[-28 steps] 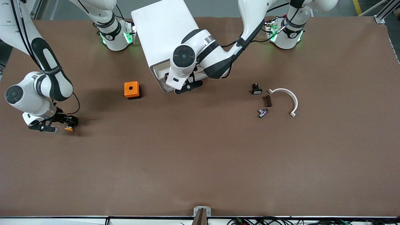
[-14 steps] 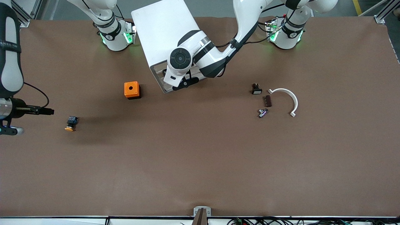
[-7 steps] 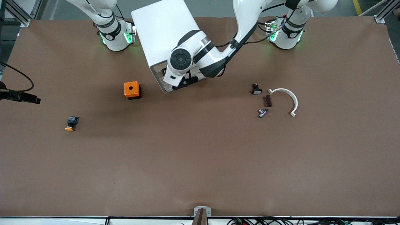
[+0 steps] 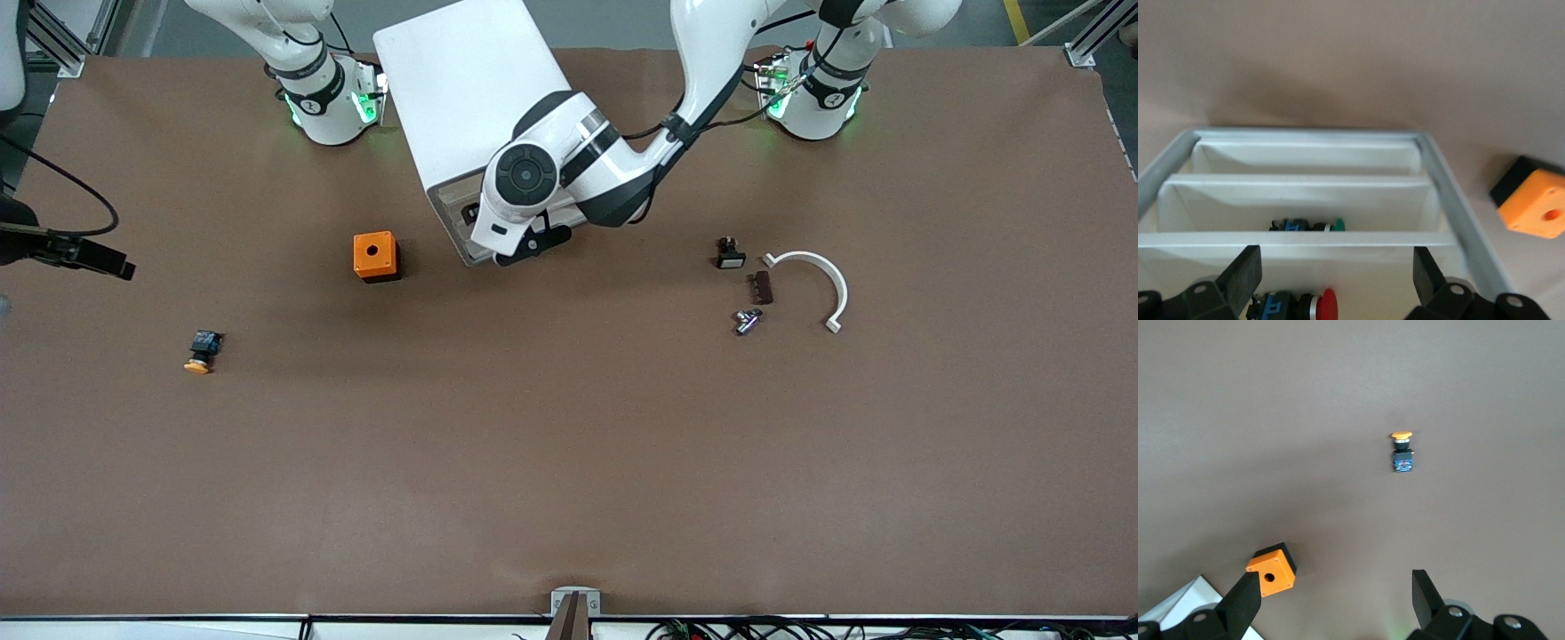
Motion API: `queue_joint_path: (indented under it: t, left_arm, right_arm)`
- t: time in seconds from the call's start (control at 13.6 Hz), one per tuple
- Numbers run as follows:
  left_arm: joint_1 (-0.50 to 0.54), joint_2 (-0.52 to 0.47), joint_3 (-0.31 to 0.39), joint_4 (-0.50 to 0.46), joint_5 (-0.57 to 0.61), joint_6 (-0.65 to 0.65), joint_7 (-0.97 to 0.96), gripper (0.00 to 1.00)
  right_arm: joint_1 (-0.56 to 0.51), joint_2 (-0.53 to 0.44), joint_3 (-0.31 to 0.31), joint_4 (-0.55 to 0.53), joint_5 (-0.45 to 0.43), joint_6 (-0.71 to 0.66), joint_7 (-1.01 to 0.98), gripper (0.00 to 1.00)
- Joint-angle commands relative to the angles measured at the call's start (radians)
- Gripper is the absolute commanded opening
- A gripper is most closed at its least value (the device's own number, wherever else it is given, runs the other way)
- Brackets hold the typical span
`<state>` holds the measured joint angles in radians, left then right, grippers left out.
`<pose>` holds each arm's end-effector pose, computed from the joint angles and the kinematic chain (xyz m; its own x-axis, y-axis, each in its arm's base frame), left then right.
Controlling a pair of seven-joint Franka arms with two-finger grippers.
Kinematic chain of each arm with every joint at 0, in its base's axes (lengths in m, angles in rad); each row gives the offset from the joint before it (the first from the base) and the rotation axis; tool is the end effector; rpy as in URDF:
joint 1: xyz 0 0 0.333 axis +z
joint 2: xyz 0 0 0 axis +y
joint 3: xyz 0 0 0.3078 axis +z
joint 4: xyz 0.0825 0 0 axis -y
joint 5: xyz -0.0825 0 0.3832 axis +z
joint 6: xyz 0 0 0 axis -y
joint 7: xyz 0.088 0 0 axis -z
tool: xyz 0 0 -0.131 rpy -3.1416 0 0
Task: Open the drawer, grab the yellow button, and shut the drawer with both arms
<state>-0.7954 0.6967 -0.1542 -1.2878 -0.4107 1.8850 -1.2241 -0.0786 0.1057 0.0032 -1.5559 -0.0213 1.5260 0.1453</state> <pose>0.4089 -0.5974 0.3141 0.7961 0.3790 -0.4717 0.4458 -0.8945 0.0336 0.5713 -0.0461 0.5361 0.9669 -0.2191 -0.1307 -0.2157 -0.9756 0.0402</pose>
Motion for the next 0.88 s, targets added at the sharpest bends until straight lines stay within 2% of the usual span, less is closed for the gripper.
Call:
queue_joint_path:
  t: [0.0,0.81]
  left_arm:
    - [0.067,-0.063,0.002,-0.018,-0.013,-0.003,-0.005,1.0]
    - [0.37,-0.16,0.002,-0.024,-0.005,-0.014,-0.009,1.0]
  right_arm:
    - [0.022,-0.006,-0.005,0.0,-0.003,0.003,0.048,1.0]
    - [0.037,0.0,-0.005,0.027,0.007,0.002,0.05,1.0]
